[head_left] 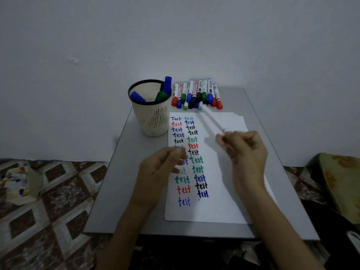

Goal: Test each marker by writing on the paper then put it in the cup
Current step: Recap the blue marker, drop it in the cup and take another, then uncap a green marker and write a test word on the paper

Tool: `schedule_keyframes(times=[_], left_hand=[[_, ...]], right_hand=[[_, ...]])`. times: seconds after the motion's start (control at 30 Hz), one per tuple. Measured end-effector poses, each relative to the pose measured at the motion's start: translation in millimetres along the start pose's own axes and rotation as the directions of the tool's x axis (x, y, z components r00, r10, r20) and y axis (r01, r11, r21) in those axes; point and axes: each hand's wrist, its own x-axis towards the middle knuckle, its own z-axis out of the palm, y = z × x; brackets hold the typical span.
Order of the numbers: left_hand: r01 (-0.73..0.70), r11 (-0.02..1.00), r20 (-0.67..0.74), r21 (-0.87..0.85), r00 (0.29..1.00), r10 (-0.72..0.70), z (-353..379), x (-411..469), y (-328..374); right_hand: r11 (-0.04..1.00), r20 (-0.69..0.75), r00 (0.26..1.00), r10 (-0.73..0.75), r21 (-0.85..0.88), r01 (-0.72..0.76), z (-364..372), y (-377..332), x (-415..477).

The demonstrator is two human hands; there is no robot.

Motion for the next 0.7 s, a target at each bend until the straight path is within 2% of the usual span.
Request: schedule_keyframes(times=[0.07, 0.1, 0.17, 0.23, 0.3, 0.37, 0.47, 0.57, 0.63, 0.7], left_hand=[[0.104, 0.995, 0.145, -0.008, 0.984, -0.102, 17.5, 0.5, 3.4], [0.128, 0.992, 0.175, -0.012, 0.977, -0.124, 25.2, -0.7, 4.4], [0.138, 0.989, 0.144, -0.058, 0.981, -0.128, 34.9, -2.8, 5.4], [0.118, 0.99, 0.067, -0.079, 0.991, -0.113, 35.2, -3.7, 4.7], [0.119, 0.989, 0.042, -0.092, 0.992, -0.115, 30.6, -2.1, 4.6], [0.095, 0.994, 0.063, -0.058, 0.994, -0.092, 26.7, -2.0, 4.6], [0.03, 0.997, 0.235, 0.066, 0.971, -0.045, 23.0, -3.8, 5.1], [0.049, 0.993, 0.444, 0.103, 0.891, -0.09, 24.5, -8.5, 8.4], [0.04, 0.99, 0.485, 0.134, 0.868, -0.101, 27.9, -12.3, 10.6], [-0.001, 0.99, 0.468, 0.14, 0.881, -0.066, 33.0, -15.0, 10.5]], right_hand=[[0.993, 0.095, 0.995, -0.031, -0.108, 0.041, -2.0, 10.4, -31.3], [0.987, 0.146, 0.988, -0.057, -0.139, 0.077, -3.3, 15.8, -42.9], [0.954, 0.242, 0.961, -0.132, -0.231, 0.19, -7.4, 22.9, -56.5], [0.899, 0.337, 0.932, -0.137, -0.352, 0.259, -11.2, 20.4, -59.8], [0.897, 0.387, 0.92, -0.069, -0.379, 0.227, -14.6, 13.0, -58.7], [0.9, 0.351, 0.936, -0.038, -0.394, 0.185, -16.8, 6.1, -53.5], [0.905, 0.275, 0.961, -0.005, -0.407, 0.122, -12.3, -3.5, -45.2], [0.957, 0.338, 0.936, 0.101, -0.291, 0.002, -7.9, -11.8, -40.8], [0.96, 0.36, 0.927, 0.106, -0.281, -0.001, -6.4, -15.8, -40.3], [0.957, 0.34, 0.936, 0.095, -0.291, 0.009, -5.5, -17.7, -40.2]])
